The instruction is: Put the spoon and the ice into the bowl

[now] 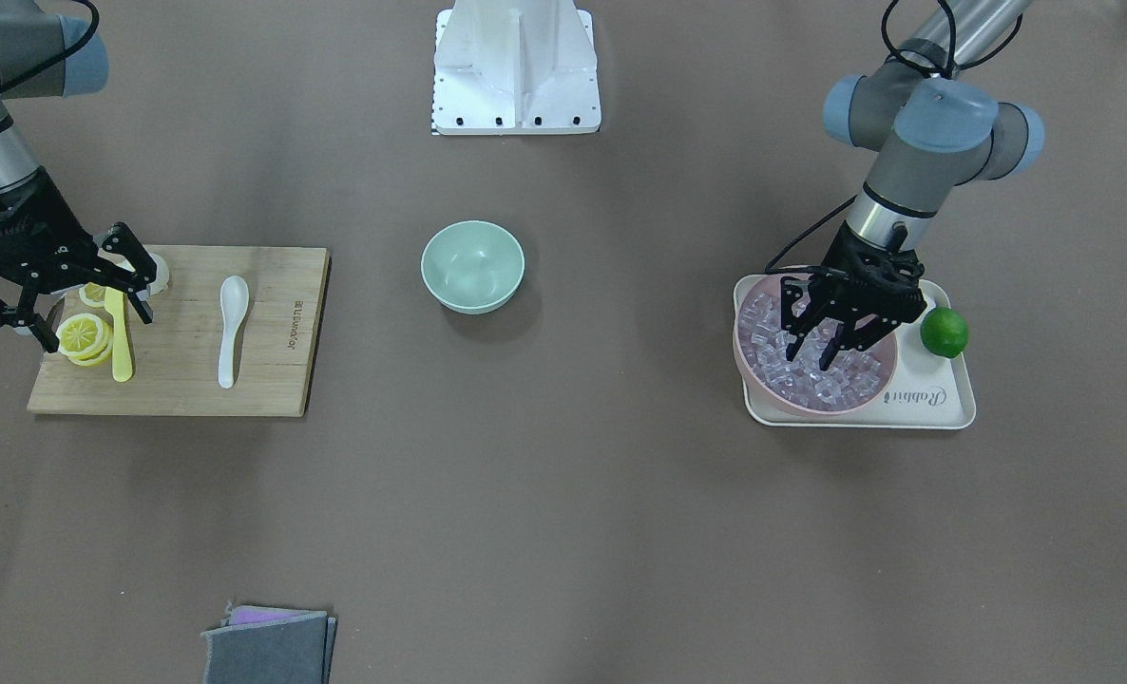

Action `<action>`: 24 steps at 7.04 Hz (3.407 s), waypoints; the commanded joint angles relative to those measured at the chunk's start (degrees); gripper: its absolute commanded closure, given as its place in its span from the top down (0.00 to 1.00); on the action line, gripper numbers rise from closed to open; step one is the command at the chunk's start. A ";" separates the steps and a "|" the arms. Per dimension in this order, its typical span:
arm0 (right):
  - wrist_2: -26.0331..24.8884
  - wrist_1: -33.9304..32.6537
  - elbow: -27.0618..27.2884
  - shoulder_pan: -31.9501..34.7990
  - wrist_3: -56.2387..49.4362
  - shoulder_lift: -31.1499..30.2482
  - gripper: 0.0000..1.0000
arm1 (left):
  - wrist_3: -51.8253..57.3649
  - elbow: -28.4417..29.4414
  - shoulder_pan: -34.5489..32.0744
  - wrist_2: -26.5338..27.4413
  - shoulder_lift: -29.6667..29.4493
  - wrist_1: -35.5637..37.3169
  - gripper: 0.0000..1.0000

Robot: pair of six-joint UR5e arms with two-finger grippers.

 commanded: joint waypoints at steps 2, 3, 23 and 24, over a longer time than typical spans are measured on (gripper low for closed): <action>0.00 0.03 0.00 0.00 0.00 0.04 1.00 | 0.00 -0.70 -0.09 -0.09 0.37 -0.02 0.12; 0.00 0.03 0.00 0.00 0.00 0.04 1.00 | 0.09 -2.09 -0.17 -0.61 0.63 -0.02 0.00; -1.41 0.38 0.09 -1.32 0.09 0.13 1.00 | -29.18 3.70 27.33 25.66 -23.27 -0.46 0.96; -1.49 0.38 0.09 -1.58 0.09 0.13 1.00 | -28.48 0.21 26.64 25.58 -22.75 -0.11 0.96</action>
